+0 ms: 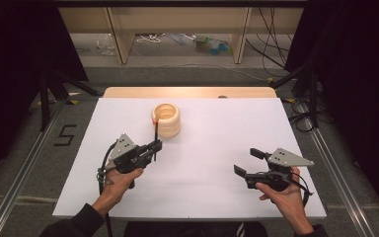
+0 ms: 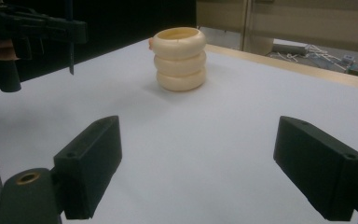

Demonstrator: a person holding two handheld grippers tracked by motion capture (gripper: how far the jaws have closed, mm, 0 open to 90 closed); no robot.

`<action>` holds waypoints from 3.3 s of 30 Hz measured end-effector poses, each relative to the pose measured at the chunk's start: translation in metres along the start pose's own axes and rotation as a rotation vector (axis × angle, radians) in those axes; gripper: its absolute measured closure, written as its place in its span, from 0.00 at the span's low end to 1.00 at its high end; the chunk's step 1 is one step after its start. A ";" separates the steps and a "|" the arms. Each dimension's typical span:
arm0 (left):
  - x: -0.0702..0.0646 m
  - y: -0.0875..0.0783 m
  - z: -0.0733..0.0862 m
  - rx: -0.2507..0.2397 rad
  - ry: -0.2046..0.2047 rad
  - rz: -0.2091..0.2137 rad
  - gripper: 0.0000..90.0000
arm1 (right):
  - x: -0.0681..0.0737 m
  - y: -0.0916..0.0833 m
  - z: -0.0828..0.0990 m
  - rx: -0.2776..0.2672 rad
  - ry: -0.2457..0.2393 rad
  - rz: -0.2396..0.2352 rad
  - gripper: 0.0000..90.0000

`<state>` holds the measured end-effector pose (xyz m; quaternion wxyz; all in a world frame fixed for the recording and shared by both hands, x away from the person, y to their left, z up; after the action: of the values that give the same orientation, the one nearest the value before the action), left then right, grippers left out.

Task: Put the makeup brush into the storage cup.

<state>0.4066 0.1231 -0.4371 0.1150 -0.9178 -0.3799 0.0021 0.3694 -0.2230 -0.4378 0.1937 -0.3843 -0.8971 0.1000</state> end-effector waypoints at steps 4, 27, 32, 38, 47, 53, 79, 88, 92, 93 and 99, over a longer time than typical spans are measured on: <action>0.004 0.002 0.000 -0.003 -0.019 0.001 0.93 | -0.001 -0.002 0.005 0.022 0.025 -0.016 0.18; 0.038 0.020 -0.007 -0.002 -0.038 -0.067 0.93 | -0.003 -0.009 0.015 0.007 0.040 -0.013 0.18; 0.045 0.025 -0.013 -0.014 -0.049 -0.080 0.93 | -0.001 -0.010 0.017 0.020 0.052 -0.021 0.18; 0.051 0.031 -0.019 -0.018 -0.054 -0.094 0.93 | 0.000 -0.012 0.018 0.033 0.060 -0.027 0.18; 0.063 0.042 -0.022 -0.007 -0.051 -0.118 0.93 | 0.000 -0.013 0.019 0.042 0.049 -0.015 0.18; 0.067 0.049 -0.029 -0.008 -0.046 -0.122 0.93 | -0.001 -0.014 0.019 0.055 0.038 -0.004 0.18; 0.086 0.074 -0.035 0.010 -0.064 -0.159 0.93 | 0.000 -0.011 0.020 0.054 0.036 -0.019 0.19; 0.090 0.081 -0.041 0.017 -0.045 -0.168 0.93 | 0.000 -0.009 0.020 0.028 0.024 -0.038 0.19; 0.093 0.084 -0.041 0.020 -0.050 -0.174 0.93 | 0.000 -0.012 0.020 0.064 0.030 -0.020 0.18; 0.093 0.085 -0.040 0.023 -0.050 -0.175 0.93 | 0.000 -0.012 0.020 0.061 0.026 -0.020 0.18; 0.095 0.092 -0.036 0.041 -0.047 -0.186 0.93 | 0.000 -0.008 0.019 0.020 0.021 -0.039 0.18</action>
<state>0.5412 0.1192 -0.4139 0.1246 -0.8758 -0.4658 0.0206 0.3560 -0.2290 -0.4526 0.2086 -0.3659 -0.9013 0.1013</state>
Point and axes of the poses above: each handheld gripper's, and its own axes: y roughly forward along the jaws, z roughly out of its underside, x roughly to its left, the point moved 5 cm from there along y, roughly forward along the jaws, and after that the axes turned 12 degrees about y, right-handed, at the moved point
